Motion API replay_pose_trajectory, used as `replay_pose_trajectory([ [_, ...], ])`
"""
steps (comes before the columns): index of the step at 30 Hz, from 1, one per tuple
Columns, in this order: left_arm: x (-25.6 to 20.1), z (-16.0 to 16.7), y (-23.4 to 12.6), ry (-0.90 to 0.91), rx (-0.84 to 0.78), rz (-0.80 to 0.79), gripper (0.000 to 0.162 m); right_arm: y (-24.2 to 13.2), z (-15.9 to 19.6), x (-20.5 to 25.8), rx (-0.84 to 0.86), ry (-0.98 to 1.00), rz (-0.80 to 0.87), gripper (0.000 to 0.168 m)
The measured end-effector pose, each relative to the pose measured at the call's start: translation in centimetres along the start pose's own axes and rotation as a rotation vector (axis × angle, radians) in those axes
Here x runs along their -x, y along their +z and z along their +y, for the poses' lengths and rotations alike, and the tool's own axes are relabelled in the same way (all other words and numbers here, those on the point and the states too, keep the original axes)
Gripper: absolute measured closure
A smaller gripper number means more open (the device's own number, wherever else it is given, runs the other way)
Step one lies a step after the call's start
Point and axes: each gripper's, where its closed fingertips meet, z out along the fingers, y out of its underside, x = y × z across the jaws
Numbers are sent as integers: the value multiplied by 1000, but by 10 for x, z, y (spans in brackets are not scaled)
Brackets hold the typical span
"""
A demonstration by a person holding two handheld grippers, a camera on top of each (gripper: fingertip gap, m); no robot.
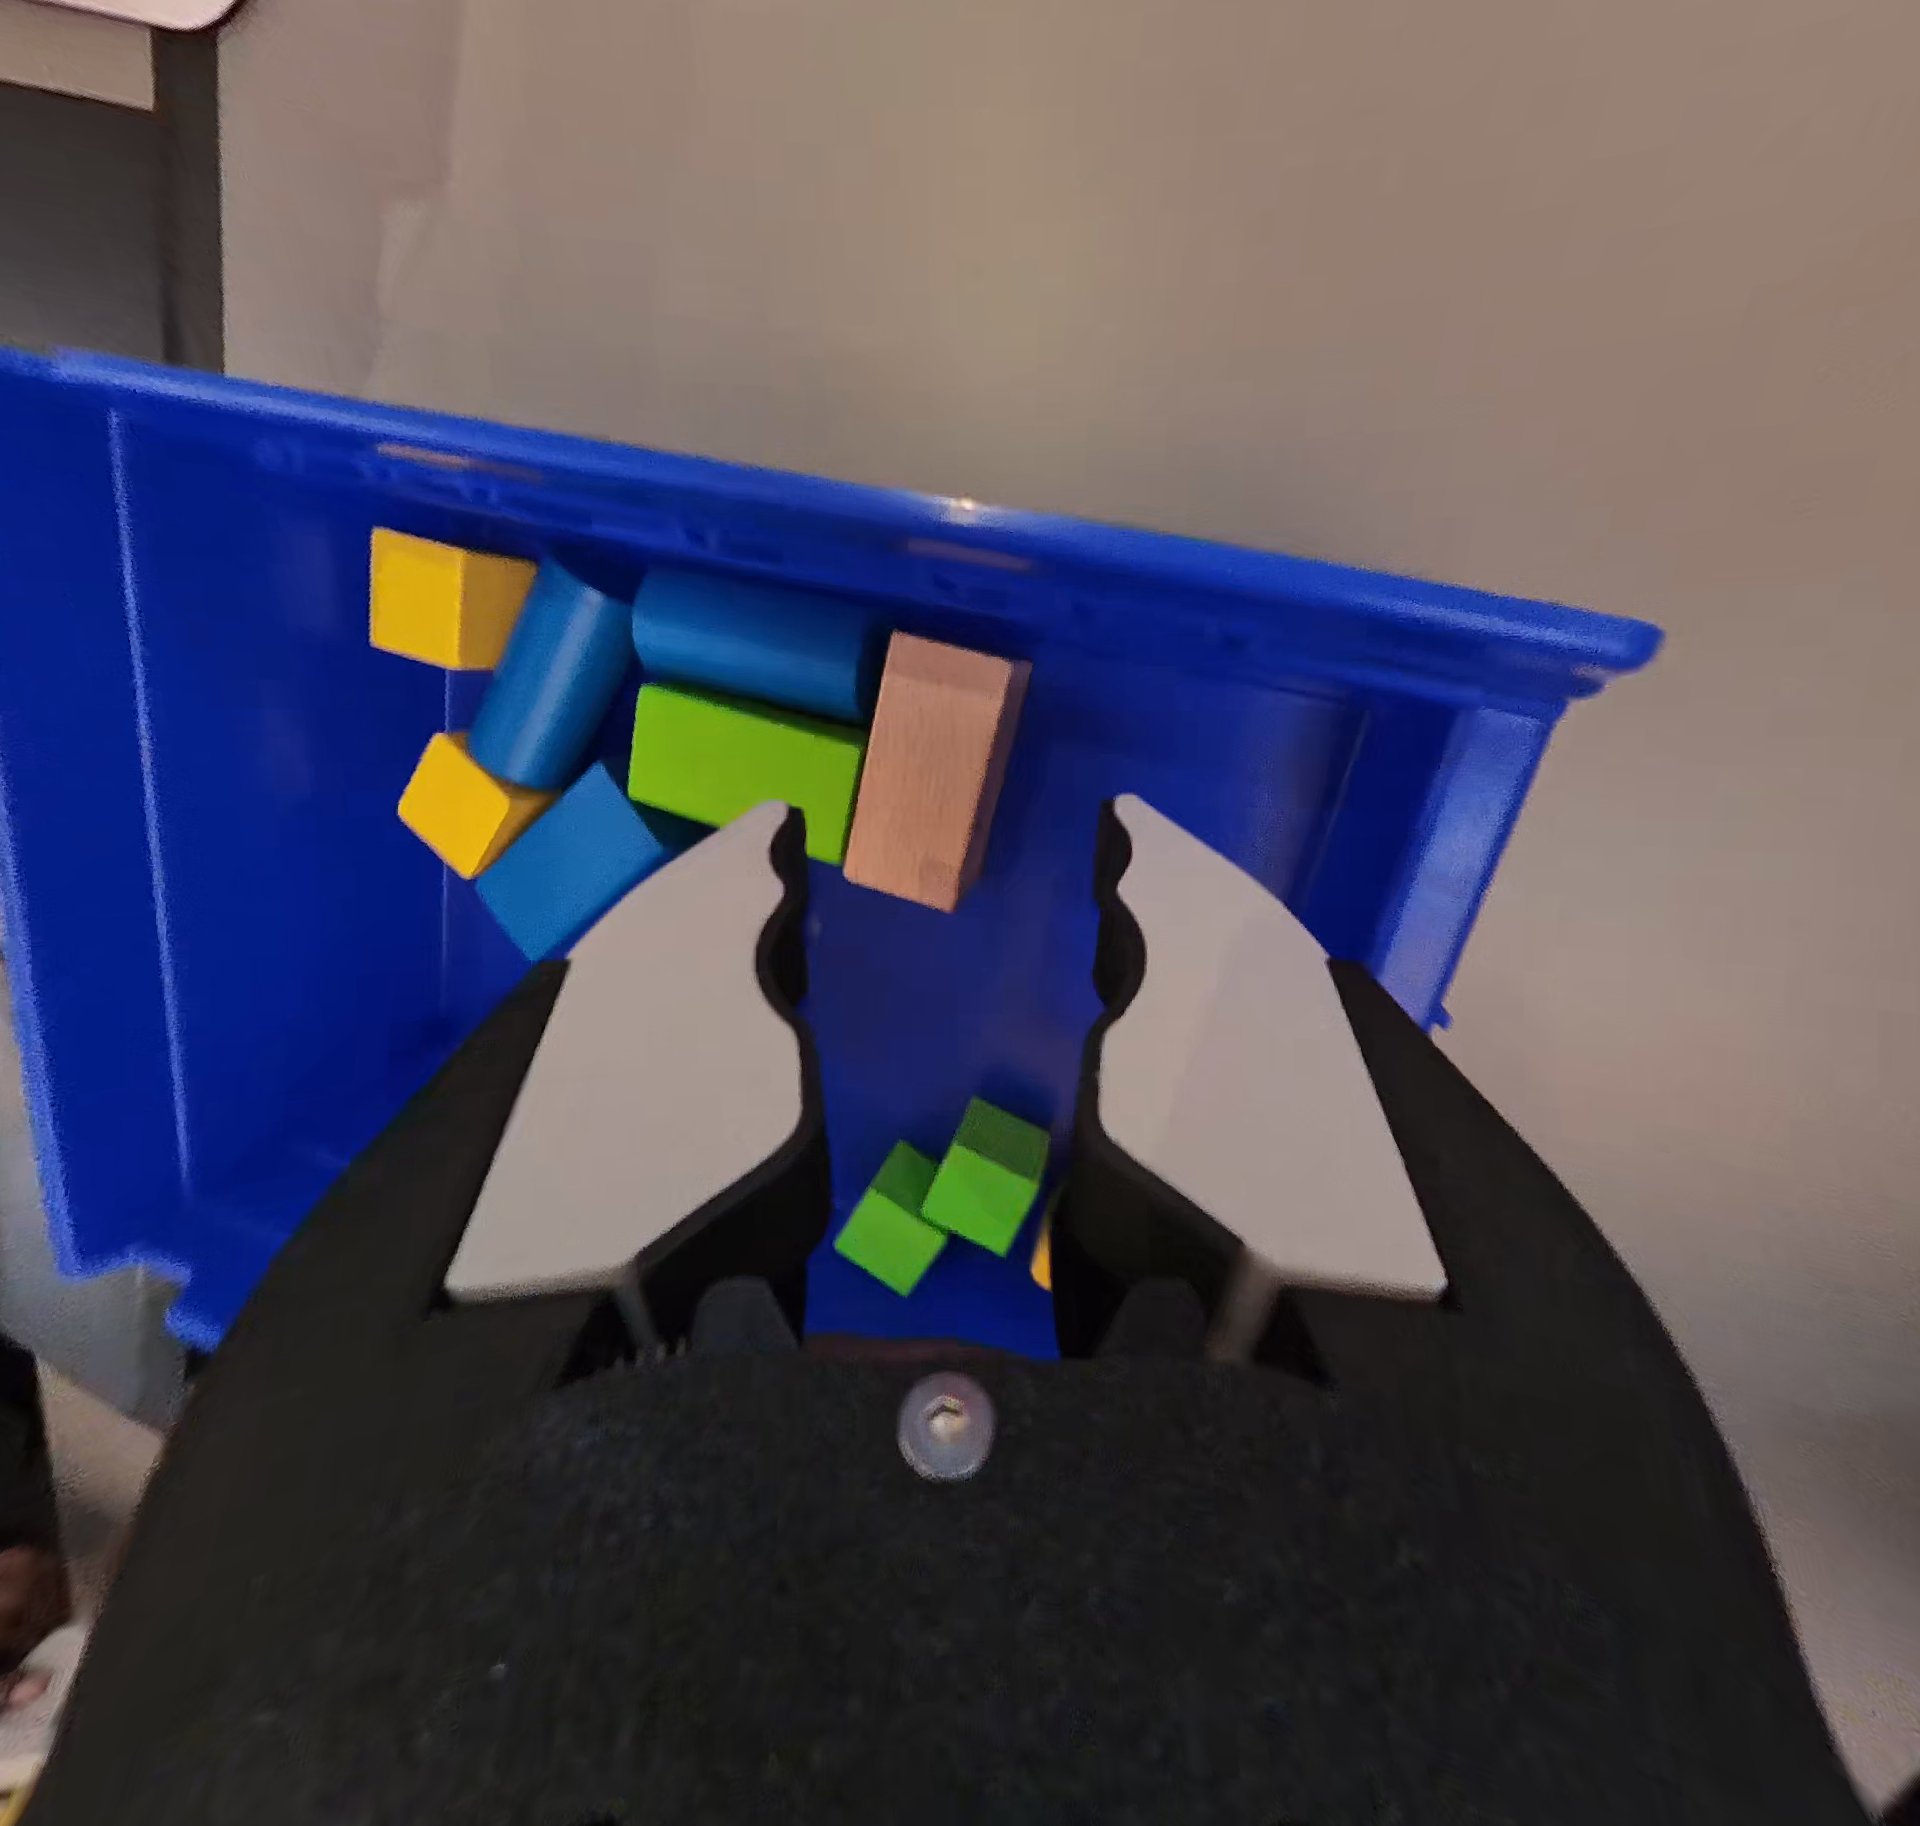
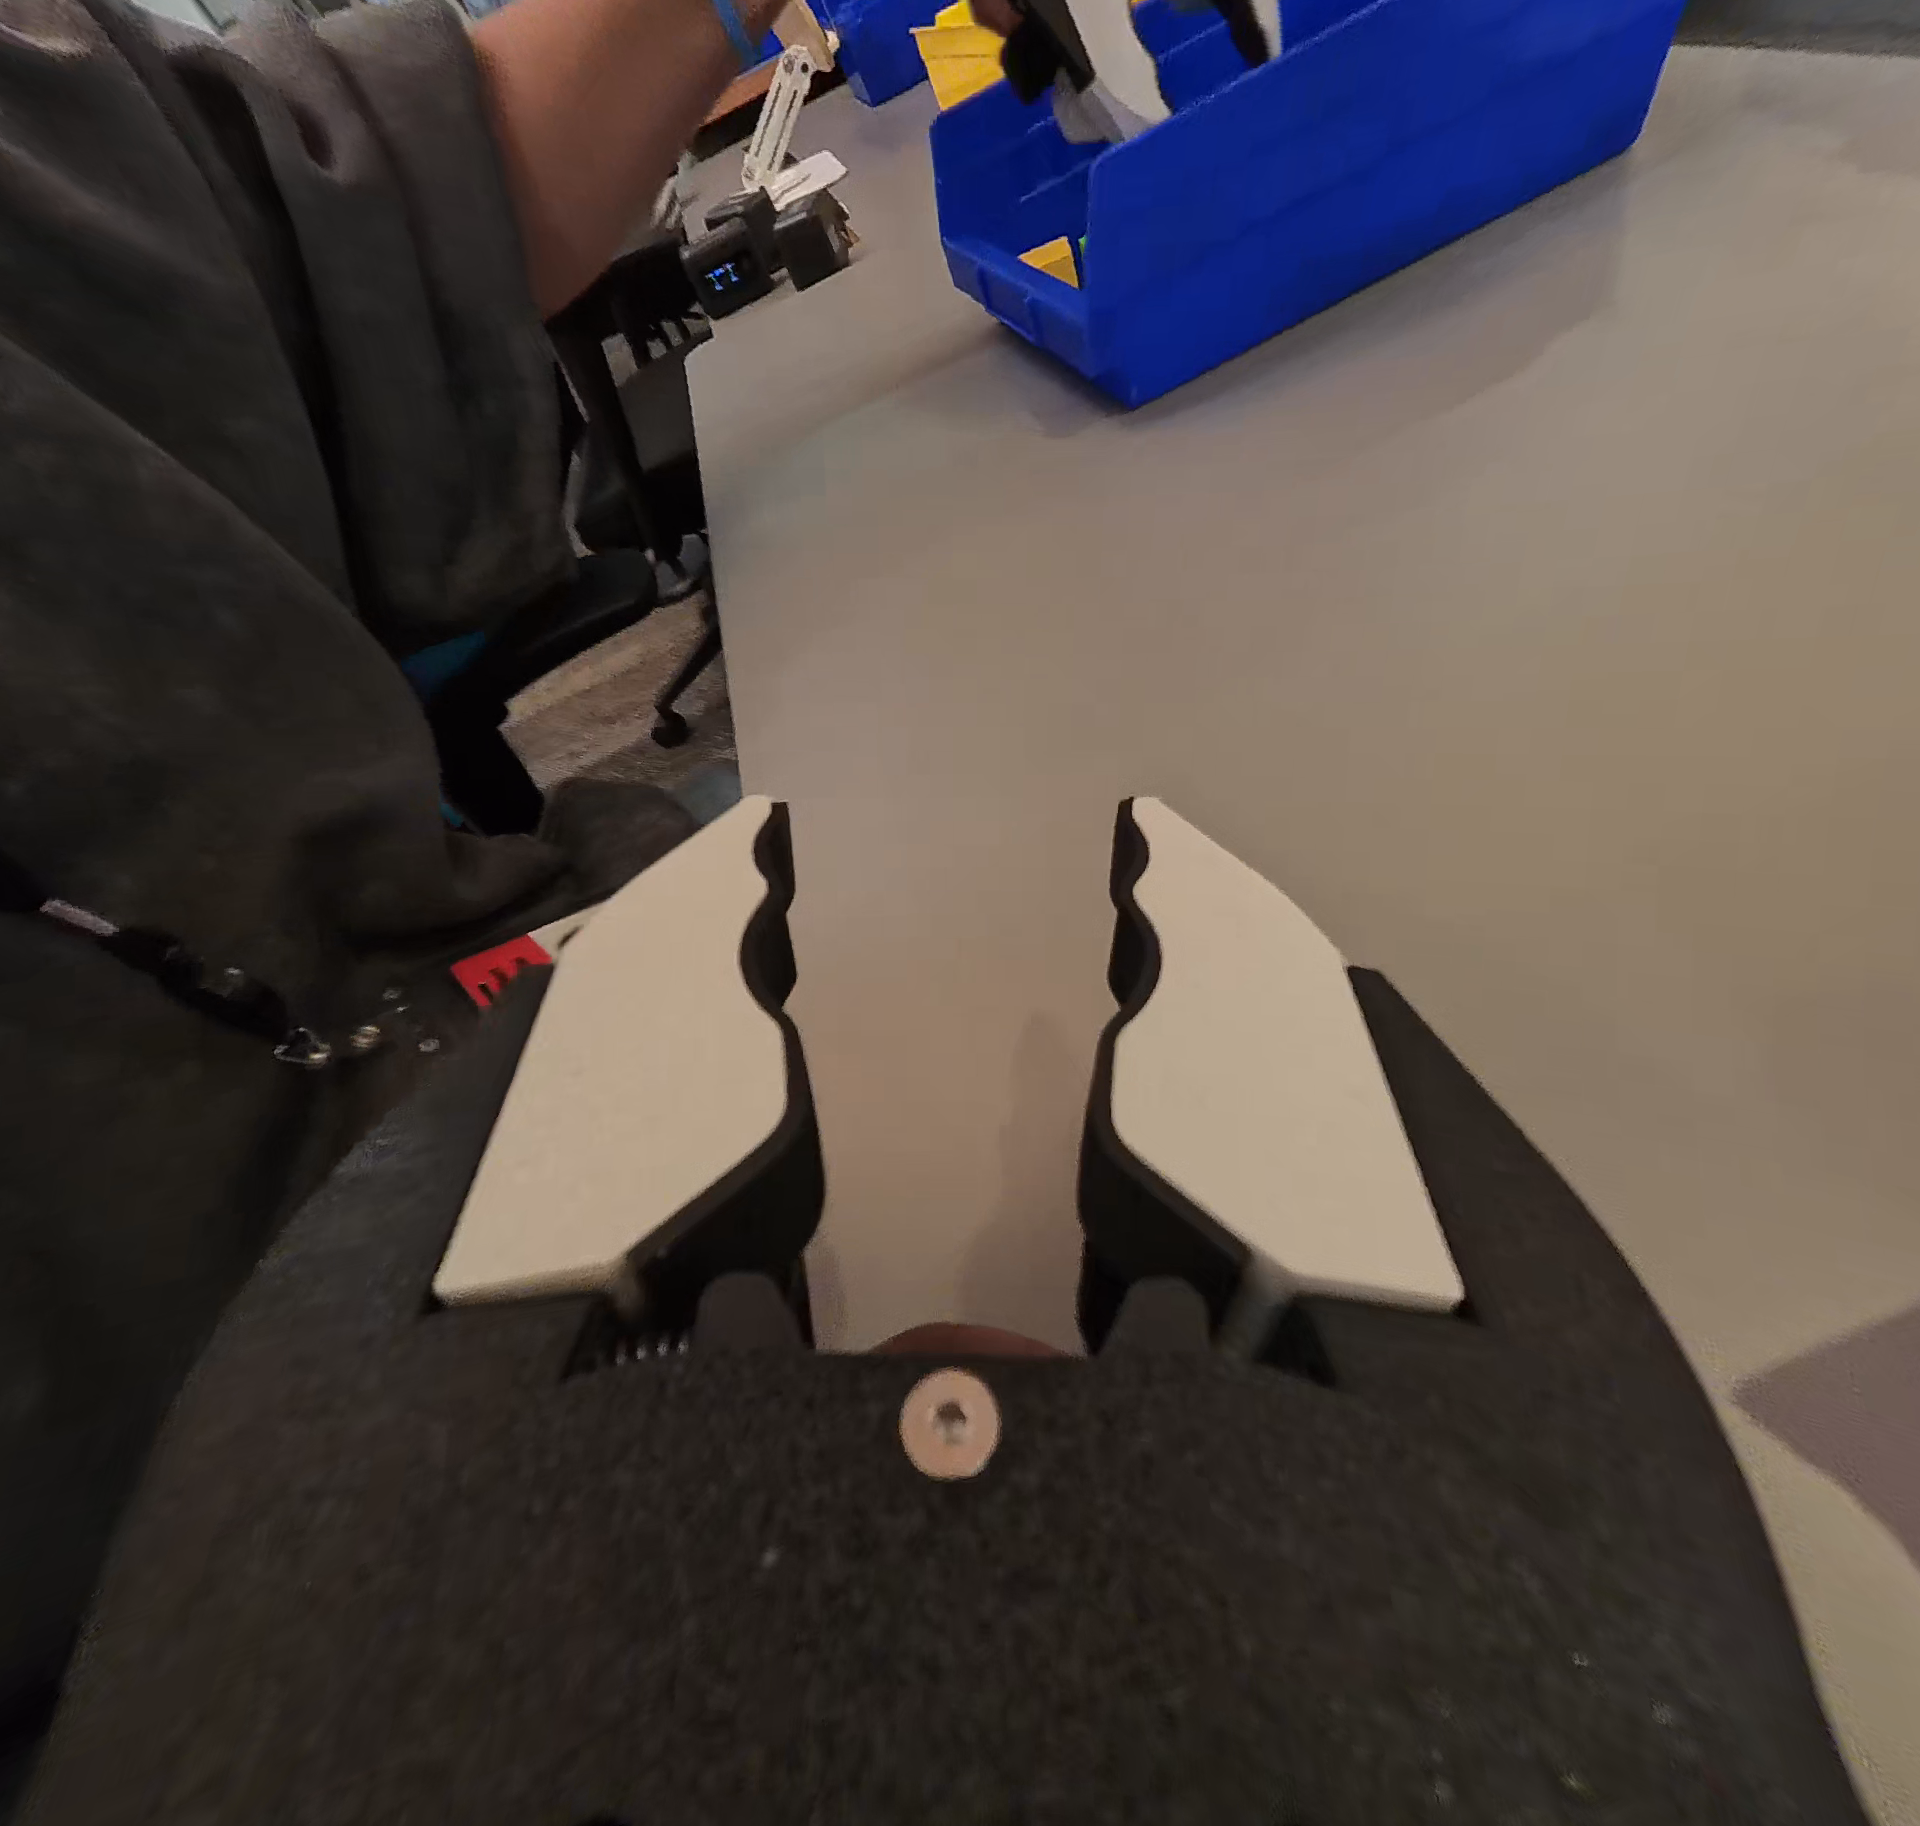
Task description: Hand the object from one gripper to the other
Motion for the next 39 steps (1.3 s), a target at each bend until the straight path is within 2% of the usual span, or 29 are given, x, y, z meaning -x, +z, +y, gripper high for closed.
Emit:
replay_pose_trajectory([
  [4,2,-6,22,67,-7,40,110,1,-1,-2,-21,84,-44,110],
  [9,3,11,45,142,92,82,110,1,-11,0,-98,169,-89,110],
  [15,-2,24,62,167,132,151,126,6,-7,-1,-90,184,-83,109],
  [21,-3,27,60,143,136,148,128,10,-5,0,-73,198,-100,109],
  [25,-4,30,35,99,110,129,128,7,-5,-1,-54,182,-93,109],
  [29,12,20,-19,-25,-58,47,128,-3,-16,-11,-56,144,-50,110],
  [32,33,1,-67,-153,-291,-37,128,-8,-26,-27,-25,80,7,110],
  [36,33,-59,-139,-329,-807,61,128,0,-66,-44,-34,22,7,111],
  [39,17,-104,-169,-291,-1028,68,128,15,-108,-65,-55,90,13,120],
])
